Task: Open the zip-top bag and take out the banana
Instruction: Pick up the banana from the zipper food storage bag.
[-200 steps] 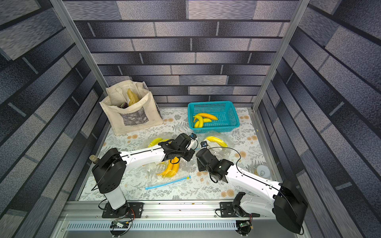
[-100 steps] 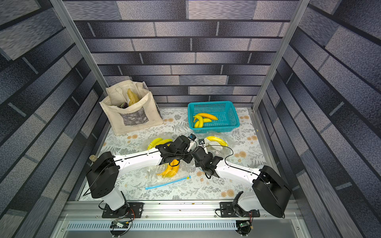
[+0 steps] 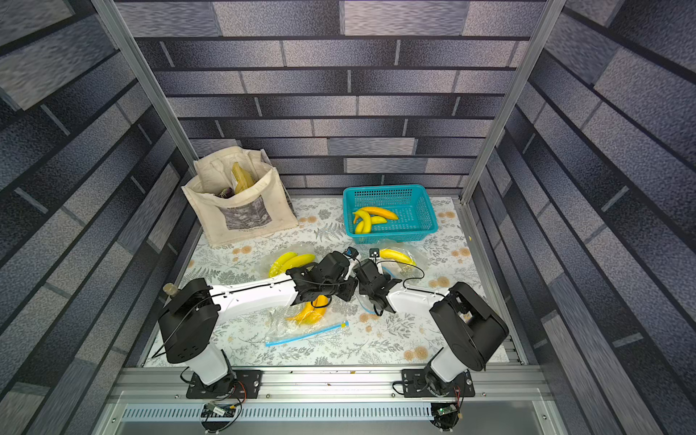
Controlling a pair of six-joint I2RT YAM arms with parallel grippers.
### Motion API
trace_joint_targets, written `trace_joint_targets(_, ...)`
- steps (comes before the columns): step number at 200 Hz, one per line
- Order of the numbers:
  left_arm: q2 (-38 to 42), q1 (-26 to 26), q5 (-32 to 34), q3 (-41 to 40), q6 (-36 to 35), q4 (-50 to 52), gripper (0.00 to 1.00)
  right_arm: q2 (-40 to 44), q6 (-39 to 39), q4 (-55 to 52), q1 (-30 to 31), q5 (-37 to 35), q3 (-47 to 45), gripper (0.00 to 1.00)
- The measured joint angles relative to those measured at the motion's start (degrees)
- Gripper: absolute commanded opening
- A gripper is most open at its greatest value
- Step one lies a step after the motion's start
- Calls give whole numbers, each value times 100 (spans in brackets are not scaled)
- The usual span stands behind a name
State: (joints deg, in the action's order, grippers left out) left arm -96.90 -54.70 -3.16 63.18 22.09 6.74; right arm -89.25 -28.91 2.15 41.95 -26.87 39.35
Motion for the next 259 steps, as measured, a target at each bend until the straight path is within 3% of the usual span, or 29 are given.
trace_joint_targets(67, 0, 28, 52, -111, 380, -81, 6, -437, -66, 203, -114, 9, 240, 51)
trace_joint_targets(152, 0, 66, -66, -339, 866, -166, 11, -1005, -20, 319, -280, -31, 518, 20)
trace_joint_targets(207, 0, -17, -262, -354, 907, -262, 14, -787, 282, 420, -315, 15, 273, 13)
trace_joint_targets(215, 0, -31, -271, -354, 909, -273, 19, -765, 330, 422, -315, 39, 251, 11)
trace_joint_targets(235, 0, -48, -293, -354, 909, -275, 41, -697, 444, 417, -315, 190, 195, 9)
trace_joint_targets(245, 0, -79, -264, -352, 874, -278, 70, -623, 476, 402, -313, 352, 153, 8)
trace_joint_targets(259, 37, -133, -192, -352, 791, -284, 91, -433, 531, 264, -308, 634, 96, 7)
